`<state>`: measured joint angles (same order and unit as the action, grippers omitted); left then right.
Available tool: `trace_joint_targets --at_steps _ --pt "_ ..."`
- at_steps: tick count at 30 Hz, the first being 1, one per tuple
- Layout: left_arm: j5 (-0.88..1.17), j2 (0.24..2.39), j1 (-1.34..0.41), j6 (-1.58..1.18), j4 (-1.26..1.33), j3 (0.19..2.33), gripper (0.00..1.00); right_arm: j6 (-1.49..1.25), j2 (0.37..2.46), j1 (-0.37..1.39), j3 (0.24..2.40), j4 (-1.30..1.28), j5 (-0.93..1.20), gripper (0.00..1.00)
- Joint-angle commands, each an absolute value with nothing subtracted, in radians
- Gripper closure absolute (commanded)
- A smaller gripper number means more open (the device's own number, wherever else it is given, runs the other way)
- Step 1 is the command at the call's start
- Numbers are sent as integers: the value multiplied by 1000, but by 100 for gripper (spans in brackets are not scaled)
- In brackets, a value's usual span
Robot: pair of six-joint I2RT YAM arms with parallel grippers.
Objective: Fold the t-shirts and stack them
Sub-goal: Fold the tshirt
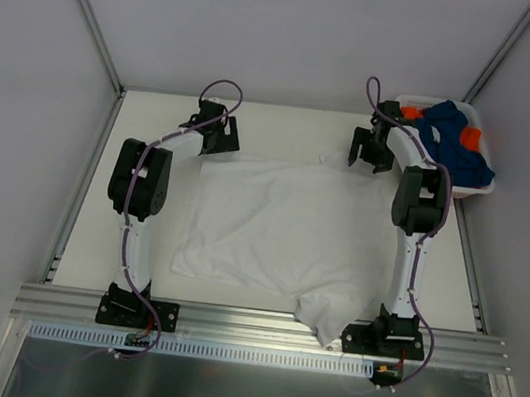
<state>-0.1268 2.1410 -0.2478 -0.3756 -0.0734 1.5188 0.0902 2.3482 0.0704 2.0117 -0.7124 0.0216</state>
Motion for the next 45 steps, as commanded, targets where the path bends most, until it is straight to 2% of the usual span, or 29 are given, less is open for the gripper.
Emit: trace_joint_targets --at_steps 1,3,5,6,10,13,14,16,17,18,20,21,26,33,45 --pt "-106 2137 -244 -394 -118 1551 1 84 2356 66 2052 -762 49 16" --pt "-109 2135 -245 -391 -118 1546 1 83 2358 66 2054 -762 48 18" --pt "-109 2143 -245 -391 -121 1551 5 84 2361 66 2059 -764 49 24" --pt "-106 2144 -245 -393 -121 1555 8 81 2364 66 2065 -767 49 30" --pt "-106 2151 -245 -397 -129 1566 27 83 2375 63 2086 -782 57 40" --pt "-110 2155 -245 -391 -141 1577 49 81 2388 58 2100 -793 69 47" --pt "-117 2155 -245 -388 -144 1580 68 80 2393 58 2106 -795 72 49" --pt "-127 2158 -244 -382 -149 1586 84 78 2396 55 2111 -796 77 58" --pt "-133 2160 -245 -379 -155 1594 92 78 2396 54 2112 -796 77 64" --pt "-146 2163 -245 -376 -156 1598 100 78 2399 55 2115 -796 77 79" --pt "-155 2169 -245 -367 -163 1617 100 75 2399 54 2118 -796 69 97" --pt "-161 2171 -245 -364 -167 1621 100 74 2399 54 2123 -795 66 100" --pt "-202 2161 -245 -344 -172 1634 100 80 2378 55 2112 -773 29 100" --pt "-255 2065 -245 -345 -170 1605 100 103 2201 55 1926 -684 -34 99" --pt "-259 1936 -247 -336 -169 1557 100 121 1988 83 1810 -687 -52 99"
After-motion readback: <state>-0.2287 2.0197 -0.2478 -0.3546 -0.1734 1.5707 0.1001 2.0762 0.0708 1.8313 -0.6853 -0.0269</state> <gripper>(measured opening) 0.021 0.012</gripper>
